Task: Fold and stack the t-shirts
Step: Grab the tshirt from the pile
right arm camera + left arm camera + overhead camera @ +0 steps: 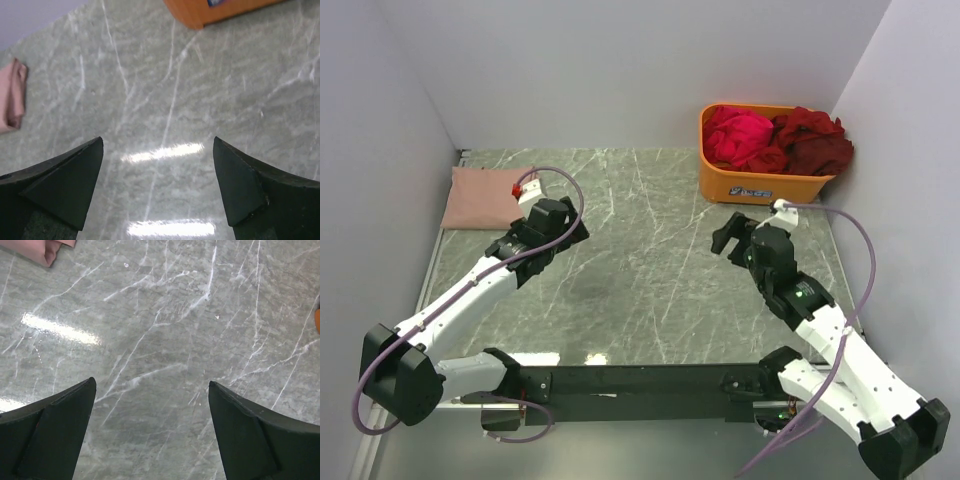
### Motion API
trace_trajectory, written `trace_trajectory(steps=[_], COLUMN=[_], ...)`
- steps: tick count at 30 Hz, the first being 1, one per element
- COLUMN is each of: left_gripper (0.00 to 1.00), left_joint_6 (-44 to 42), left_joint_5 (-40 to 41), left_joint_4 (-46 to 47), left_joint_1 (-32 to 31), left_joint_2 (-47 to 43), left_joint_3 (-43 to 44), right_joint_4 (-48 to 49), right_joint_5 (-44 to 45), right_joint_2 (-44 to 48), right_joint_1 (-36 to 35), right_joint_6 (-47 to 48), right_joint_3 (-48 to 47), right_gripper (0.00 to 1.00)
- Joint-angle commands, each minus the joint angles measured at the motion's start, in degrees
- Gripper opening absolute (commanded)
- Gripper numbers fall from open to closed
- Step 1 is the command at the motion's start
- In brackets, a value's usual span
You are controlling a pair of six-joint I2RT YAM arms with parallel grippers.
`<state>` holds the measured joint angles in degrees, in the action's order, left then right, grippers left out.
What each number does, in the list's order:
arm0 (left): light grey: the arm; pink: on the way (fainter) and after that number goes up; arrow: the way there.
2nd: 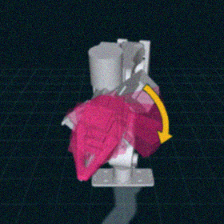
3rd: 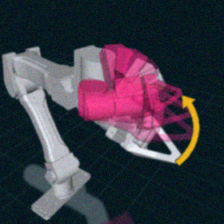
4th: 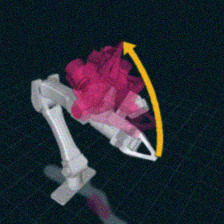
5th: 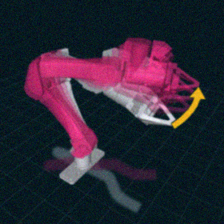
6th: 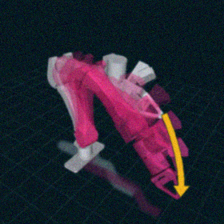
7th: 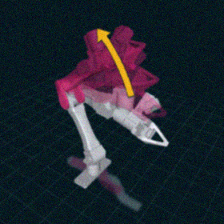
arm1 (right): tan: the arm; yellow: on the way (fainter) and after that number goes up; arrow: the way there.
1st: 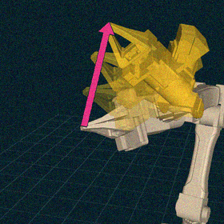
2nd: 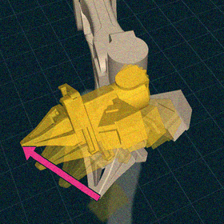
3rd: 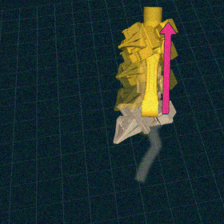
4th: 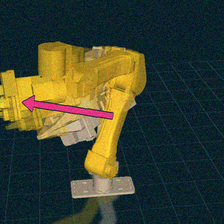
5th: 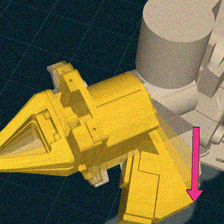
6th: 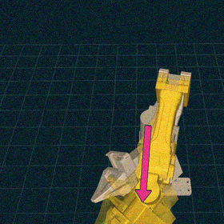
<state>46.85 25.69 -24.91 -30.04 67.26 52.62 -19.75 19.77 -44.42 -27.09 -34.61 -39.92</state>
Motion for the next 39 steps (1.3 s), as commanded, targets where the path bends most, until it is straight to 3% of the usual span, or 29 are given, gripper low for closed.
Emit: trace_trajectory(steps=[1,5,7,13,20,23,30,31,32,35,39], left_gripper=[0.99,0.99,0.99,0.99,0.99,1.0,0.99,0.99,1.0,0.99,0.99], left_joint_6=[0.3,-0.4,-0.6,-1.5,-1.6,-1.8,-0.9,-0.6,-0.6,-0.9,-0.9], left_joint_5=[2.1,2.2,2.0,2.7,0.1,-0.9,-4.0,-4.3,-4.8,-7.3,-9.6], left_joint_4=[0.5,0.0,-0.5,0.8,2.1,2.9,2.9,2.8,3.1,5.3,7.8], left_joint_1=[-0.1,0.0,0.0,0.1,0.4,0.7,0.9,1.0,1.0,1.0,1.0], left_joint_2=[-0.6,0.8,1.7,3.2,6.3,7.9,12.2,12.5,13.1,12.7,10.6], left_joint_3=[1.2,3.0,4.2,5.0,5.8,6.2,7.9,8.2,8.3,7.2,5.4], right_joint_4=[4.2,6.9,6.7,2.2,-9.9,-8.4,2.2,3.3,4.1,8.6,14.7], right_joint_5=[3.6,14.3,14.7,4.5,-4.1,-4.8,-8.3,-9.6,-10.3,-11.5,-12.2], right_joint_2=[-2.1,-9.0,-15.7,-37.5,-66.1,-78.0,-92.6,-94.0,-95.3,-98.2,-96.5], right_joint_1=[0.3,0.6,3.0,13.4,22.5,24.7,26.8,26.8,26.8,28.4,28.5], right_joint_6=[2.7,5.2,7.6,12.0,15.5,18.0,19.1,19.1,19.2,19.5,19.1], right_joint_3=[-7.3,-16.5,-21.1,-42.3,-76.9,-84.2,-93.0,-94.4,-97.2,-99.3,-97.6], right_gripper=[0.96,0.97,0.97,0.97,0.98,0.97,0.95,0.93,0.83,0.66,0.37])
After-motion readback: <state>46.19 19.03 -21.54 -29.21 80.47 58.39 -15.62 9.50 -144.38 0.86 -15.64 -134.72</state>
